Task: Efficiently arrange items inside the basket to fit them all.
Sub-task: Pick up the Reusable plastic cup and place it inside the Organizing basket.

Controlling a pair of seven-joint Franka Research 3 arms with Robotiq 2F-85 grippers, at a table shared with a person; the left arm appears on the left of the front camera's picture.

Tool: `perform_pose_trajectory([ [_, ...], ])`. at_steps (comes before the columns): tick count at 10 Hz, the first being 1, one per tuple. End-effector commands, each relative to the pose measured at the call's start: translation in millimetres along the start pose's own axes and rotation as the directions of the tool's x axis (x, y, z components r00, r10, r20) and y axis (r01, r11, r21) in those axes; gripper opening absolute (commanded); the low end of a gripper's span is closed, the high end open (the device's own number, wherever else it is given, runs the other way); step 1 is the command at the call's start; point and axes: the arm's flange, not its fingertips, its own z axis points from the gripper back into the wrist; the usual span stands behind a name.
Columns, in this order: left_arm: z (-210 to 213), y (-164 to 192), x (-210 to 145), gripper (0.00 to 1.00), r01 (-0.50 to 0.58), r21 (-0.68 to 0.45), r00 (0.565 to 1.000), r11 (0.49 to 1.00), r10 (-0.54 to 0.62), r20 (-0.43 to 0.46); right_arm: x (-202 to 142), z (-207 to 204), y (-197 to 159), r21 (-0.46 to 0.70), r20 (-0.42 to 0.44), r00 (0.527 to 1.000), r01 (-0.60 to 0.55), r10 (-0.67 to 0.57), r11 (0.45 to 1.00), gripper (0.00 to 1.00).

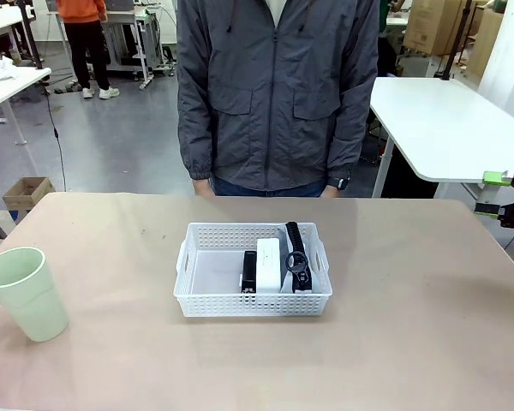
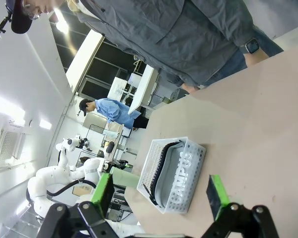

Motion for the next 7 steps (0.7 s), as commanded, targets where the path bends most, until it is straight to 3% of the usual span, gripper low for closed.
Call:
perform_pose_trajectory([
  [1, -15.3, 1.0, -21.3, 1.00, 0.041, 0.007, 0.999, 0.999, -0.041, -0.009, 0.7, 0.5, 2.8, 0.008, -0.001, 1.000, 0.007, -0.007, 1.000, 1.00],
  [7, -46.9, -0.1, -28.6, 1.00, 0.081, -0.061, 0.997, 0.995, -0.079, 0.025, 0.7, 0.5, 2.8, 0.008, -0.001, 1.000, 0.007, -0.007, 1.000, 1.00],
])
